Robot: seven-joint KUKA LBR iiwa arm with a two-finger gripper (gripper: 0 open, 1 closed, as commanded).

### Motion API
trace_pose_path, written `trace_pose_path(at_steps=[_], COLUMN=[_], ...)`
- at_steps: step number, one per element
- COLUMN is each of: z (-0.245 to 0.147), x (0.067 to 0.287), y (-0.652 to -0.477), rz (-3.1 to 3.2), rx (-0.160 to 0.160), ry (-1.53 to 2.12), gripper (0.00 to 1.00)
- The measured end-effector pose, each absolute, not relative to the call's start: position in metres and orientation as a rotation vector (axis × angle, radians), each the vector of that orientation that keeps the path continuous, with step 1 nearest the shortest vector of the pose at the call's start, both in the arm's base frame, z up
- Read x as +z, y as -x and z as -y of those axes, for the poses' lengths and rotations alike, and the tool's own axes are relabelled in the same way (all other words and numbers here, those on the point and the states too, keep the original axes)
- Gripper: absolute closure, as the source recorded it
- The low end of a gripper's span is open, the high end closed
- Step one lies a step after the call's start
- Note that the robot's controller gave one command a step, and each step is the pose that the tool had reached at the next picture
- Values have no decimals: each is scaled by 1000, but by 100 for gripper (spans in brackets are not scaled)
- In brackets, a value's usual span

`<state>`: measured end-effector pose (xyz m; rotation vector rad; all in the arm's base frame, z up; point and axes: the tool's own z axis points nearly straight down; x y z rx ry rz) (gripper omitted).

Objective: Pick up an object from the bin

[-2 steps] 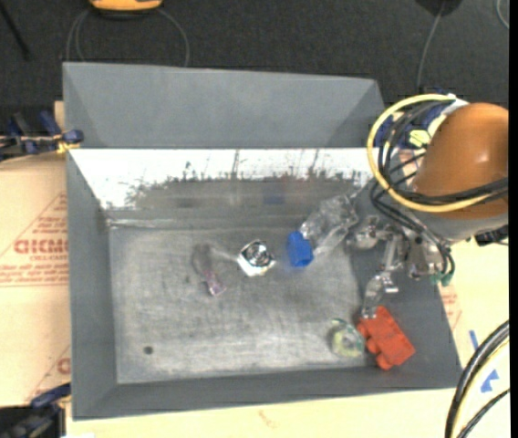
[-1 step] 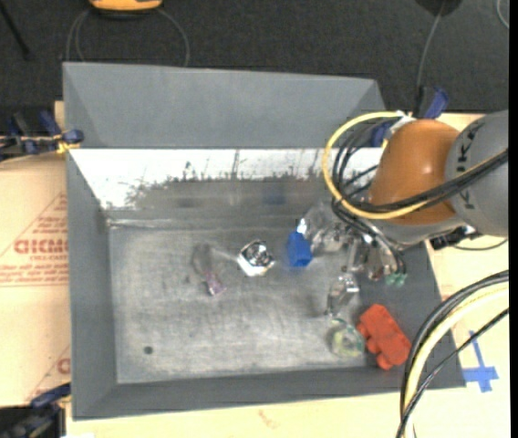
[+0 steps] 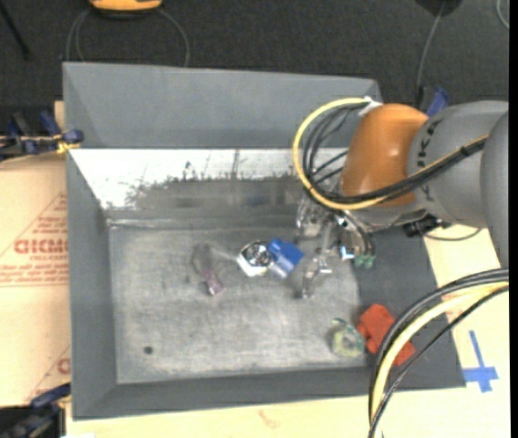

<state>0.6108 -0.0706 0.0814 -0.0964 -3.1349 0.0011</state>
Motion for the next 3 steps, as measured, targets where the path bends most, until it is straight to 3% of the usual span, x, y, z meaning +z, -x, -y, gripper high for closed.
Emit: trace_pose_path(at_steps=[1,2,3], z=[-7,-6,10], x=[76,78,209], y=[-618,-620,-636], rz=[3155,3163,3085], rx=[7,4,5], ry=[-93,-89,-648], gripper=[0,100,100])
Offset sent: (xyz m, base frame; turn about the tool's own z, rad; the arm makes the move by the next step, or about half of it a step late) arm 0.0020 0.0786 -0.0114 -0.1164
